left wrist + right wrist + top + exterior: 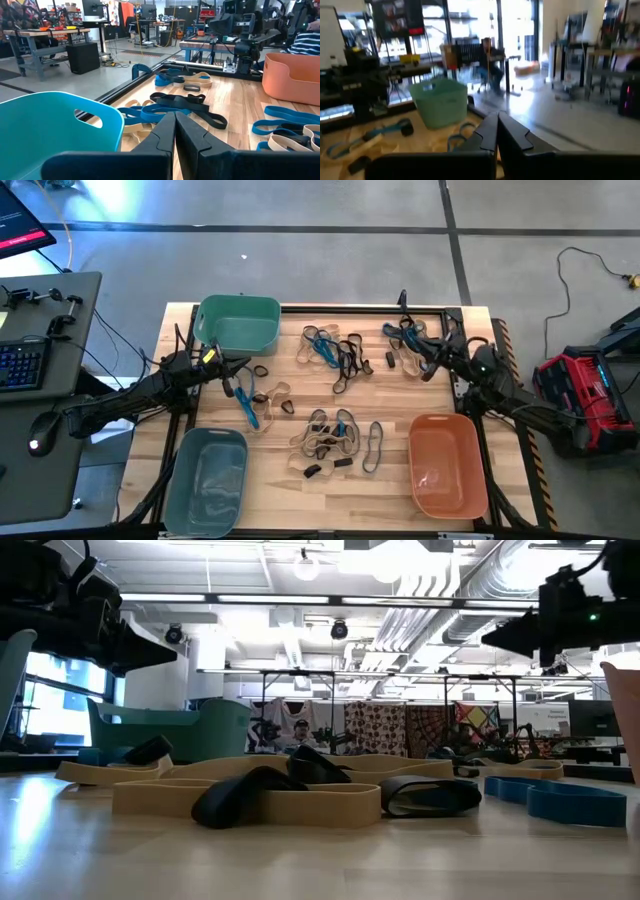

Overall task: Sort rubber bands into baskets
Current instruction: Put the brown rubber band into the green bin

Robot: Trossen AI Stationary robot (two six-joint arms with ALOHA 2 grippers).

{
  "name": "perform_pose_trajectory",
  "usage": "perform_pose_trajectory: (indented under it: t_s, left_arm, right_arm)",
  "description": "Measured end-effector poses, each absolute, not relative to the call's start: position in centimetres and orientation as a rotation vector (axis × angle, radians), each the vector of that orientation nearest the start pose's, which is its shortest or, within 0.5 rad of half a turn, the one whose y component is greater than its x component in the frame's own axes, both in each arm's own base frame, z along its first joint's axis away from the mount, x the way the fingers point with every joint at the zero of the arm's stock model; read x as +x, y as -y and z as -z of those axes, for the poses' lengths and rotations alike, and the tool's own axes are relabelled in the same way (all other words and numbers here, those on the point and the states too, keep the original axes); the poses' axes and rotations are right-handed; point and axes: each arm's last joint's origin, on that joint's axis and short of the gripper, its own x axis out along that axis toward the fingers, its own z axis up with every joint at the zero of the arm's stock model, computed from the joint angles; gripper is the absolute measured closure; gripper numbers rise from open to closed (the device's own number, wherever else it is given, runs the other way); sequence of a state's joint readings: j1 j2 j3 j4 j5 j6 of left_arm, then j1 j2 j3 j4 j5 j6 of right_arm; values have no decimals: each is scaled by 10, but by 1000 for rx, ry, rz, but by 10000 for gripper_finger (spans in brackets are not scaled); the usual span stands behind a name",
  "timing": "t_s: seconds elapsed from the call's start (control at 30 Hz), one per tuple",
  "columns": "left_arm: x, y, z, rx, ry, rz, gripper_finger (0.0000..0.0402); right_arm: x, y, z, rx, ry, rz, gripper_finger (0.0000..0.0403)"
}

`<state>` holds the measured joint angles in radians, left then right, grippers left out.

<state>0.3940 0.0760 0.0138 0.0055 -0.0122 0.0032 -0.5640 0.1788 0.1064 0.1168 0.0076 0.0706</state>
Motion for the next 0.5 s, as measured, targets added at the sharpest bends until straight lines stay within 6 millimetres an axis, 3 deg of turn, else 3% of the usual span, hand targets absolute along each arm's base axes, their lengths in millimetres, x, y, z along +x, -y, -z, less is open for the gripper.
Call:
perform_pose_trajectory:
  t_s: [0.5]
  left_arm:
    - [94, -39, -163, -8, -57, -406, 398]
  right_arm:
    - [123, 78, -216, 282, -505, 584, 402]
